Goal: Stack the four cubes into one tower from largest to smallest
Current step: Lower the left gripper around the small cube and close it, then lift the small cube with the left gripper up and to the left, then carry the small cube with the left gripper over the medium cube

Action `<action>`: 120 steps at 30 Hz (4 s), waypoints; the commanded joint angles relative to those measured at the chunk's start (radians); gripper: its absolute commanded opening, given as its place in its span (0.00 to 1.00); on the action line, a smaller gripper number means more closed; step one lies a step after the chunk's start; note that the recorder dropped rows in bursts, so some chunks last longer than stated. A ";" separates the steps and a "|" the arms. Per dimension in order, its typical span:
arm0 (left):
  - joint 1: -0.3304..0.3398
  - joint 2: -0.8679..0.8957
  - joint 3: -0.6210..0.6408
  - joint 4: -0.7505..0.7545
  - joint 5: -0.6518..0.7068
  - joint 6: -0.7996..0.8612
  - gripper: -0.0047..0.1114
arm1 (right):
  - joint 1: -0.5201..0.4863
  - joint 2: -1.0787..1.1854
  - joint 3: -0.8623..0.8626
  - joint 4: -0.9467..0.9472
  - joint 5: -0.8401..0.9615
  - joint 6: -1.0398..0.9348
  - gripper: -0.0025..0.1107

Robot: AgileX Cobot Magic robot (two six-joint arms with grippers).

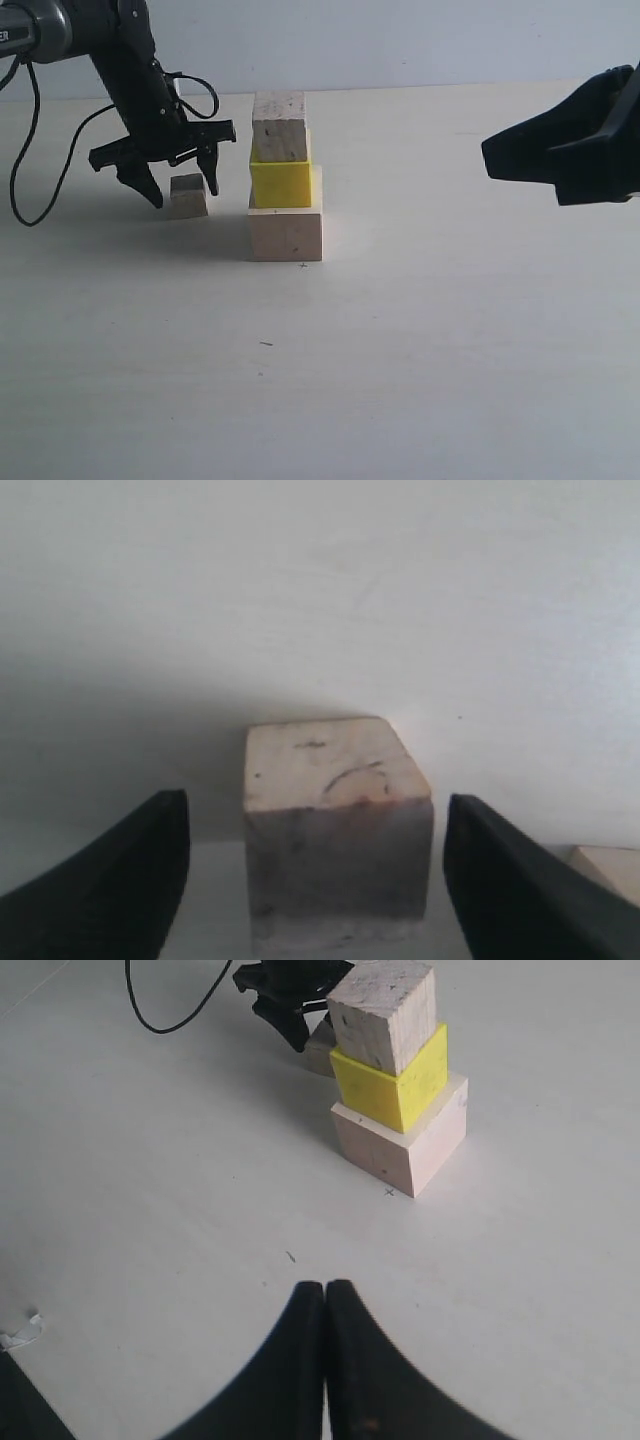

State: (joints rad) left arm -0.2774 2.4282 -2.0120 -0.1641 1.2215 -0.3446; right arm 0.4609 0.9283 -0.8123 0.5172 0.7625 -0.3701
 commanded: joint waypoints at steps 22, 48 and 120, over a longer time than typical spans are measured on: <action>-0.003 0.010 0.000 -0.008 -0.050 0.009 0.63 | -0.007 -0.006 0.003 -0.001 -0.010 0.004 0.02; -0.003 0.042 -0.057 0.000 0.000 0.009 0.63 | -0.007 -0.006 0.003 0.003 -0.010 0.004 0.02; 0.099 -0.572 0.630 -1.263 0.000 2.203 0.04 | -0.007 -0.006 0.003 -0.005 -0.005 -0.057 0.02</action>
State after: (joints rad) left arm -0.1747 1.8649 -1.3868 -1.3707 1.2184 1.8086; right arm 0.4609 0.9283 -0.8123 0.5154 0.7648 -0.4167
